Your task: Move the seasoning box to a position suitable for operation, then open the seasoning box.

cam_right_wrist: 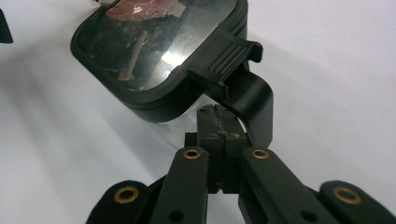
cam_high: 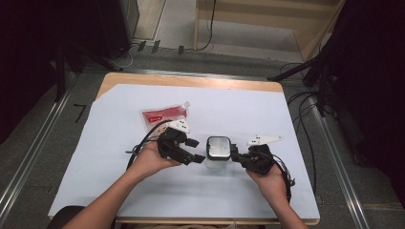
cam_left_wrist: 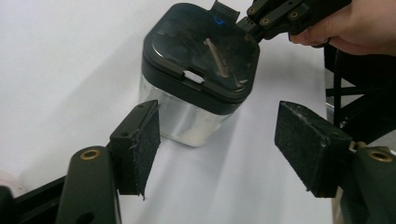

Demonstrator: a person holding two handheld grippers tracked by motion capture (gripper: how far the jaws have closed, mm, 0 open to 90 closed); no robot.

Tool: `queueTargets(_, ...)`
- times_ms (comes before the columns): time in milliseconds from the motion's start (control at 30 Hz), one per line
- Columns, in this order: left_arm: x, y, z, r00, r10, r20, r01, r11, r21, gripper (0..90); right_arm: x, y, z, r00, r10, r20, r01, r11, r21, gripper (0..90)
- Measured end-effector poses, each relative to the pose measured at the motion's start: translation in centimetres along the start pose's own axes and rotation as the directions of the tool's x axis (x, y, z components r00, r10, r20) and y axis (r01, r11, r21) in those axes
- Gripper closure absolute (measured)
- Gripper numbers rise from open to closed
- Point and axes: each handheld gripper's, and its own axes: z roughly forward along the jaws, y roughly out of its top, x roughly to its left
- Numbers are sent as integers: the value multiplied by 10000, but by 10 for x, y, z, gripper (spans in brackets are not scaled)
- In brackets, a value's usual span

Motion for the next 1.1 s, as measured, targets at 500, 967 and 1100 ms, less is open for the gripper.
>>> queueTargets(500, 8, 1, 5, 9999, -116, -8, 116, 9998, -129, 286, 0, 4, -25, 9999, 108, 114, -103, 9992, -383, 900)
queueTargets(967, 10, 14, 14, 9987, 515, -34, -513, 9980, 374, 215, -17, 4, -18, 9983, 476, 340, -469, 9987, -203, 900)
queueTargets(1100, 12, 16, 17, 9990, 450, 16, -451, 9985, 316, 203, -18, 3, -17, 9983, 488, 334, -481, 9986, -203, 900)
